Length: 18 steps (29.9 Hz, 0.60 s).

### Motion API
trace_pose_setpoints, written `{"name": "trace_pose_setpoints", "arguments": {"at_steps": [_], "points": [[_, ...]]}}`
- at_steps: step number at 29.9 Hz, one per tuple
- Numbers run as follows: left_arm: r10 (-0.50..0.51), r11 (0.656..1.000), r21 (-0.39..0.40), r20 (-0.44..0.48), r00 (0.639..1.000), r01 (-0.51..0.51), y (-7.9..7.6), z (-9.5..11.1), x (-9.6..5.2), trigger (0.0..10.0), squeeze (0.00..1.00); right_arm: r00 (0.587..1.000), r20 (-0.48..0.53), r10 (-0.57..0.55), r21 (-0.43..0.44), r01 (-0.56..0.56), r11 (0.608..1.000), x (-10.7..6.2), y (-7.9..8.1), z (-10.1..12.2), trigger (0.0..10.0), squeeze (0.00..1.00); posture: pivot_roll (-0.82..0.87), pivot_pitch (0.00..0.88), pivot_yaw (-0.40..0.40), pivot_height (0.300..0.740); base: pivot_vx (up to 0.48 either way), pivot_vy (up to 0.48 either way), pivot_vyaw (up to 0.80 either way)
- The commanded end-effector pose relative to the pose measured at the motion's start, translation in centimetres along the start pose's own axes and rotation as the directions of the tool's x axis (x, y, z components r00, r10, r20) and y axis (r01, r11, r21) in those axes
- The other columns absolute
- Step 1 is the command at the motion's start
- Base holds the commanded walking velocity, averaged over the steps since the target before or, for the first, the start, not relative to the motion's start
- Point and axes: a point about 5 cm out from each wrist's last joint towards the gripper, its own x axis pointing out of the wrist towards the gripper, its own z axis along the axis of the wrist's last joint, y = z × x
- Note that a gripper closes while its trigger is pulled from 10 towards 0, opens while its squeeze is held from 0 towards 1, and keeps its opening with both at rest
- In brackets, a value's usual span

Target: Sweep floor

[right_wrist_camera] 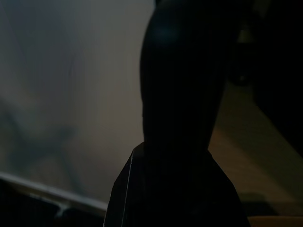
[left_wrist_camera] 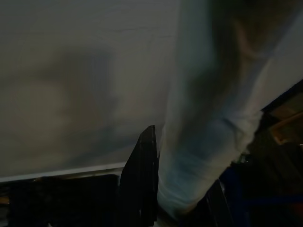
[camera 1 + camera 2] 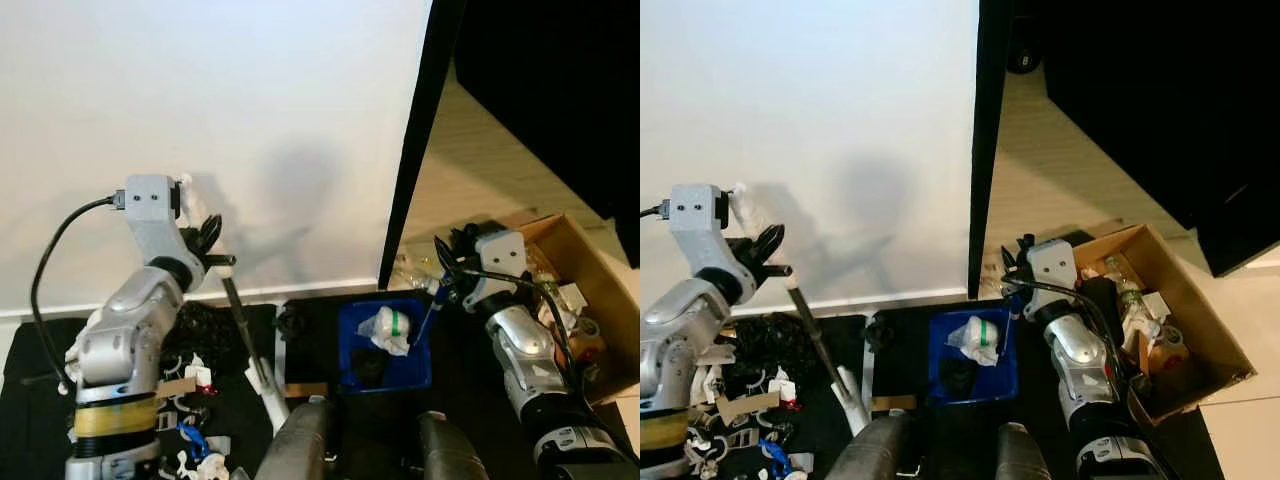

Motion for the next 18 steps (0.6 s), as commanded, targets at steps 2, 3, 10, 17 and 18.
{"name": "trace_pose_setpoints", "arguments": {"at_steps": [2,3,10,17,18], "points": [[0.001,1.000,-0.009,0.053,0.999,-0.001,1.3,0.6,-0.4,10.0,0.00,0.996,0.045,-0.071,0.077,0.067,0.995,-0.5,-0.7,0.9,10.0,0.00,0.15,0.165,0.122,0.740,0.000,0.000,0.00],[0.001,1.000,-0.009,0.053,0.999,-0.001,1.3,0.6,-0.4,10.0,0.00,0.996,0.045,-0.071,0.077,0.067,0.995,-0.5,-0.7,0.9,10.0,0.00,0.15,0.165,0.122,0.740,0.000,0.000,0.00],[-0.027,0.993,-0.112,-0.014,1.000,0.026,0.9,-0.8,-0.6,10.0,0.00,0.991,0.080,-0.108,0.107,0.099,0.989,-1.5,-1.2,2.2,10.0,0.00,0.12,0.135,0.114,0.740,0.000,0.000,0.00],[-0.004,0.994,-0.113,-0.022,1.000,0.002,1.3,-1.9,-0.5,10.0,0.39,0.986,0.098,-0.134,0.122,0.121,0.985,-2.7,-1.3,3.3,10.0,0.00,0.09,0.114,0.107,0.740,0.000,0.000,0.00],[0.040,0.992,-0.119,0.004,0.999,-0.040,1.8,-1.8,-0.2,10.0,0.44,0.987,0.089,-0.137,0.141,0.124,0.982,-2.9,-1.2,3.4,10.0,0.00,0.08,0.104,0.104,0.740,0.000,0.000,0.00]]}}
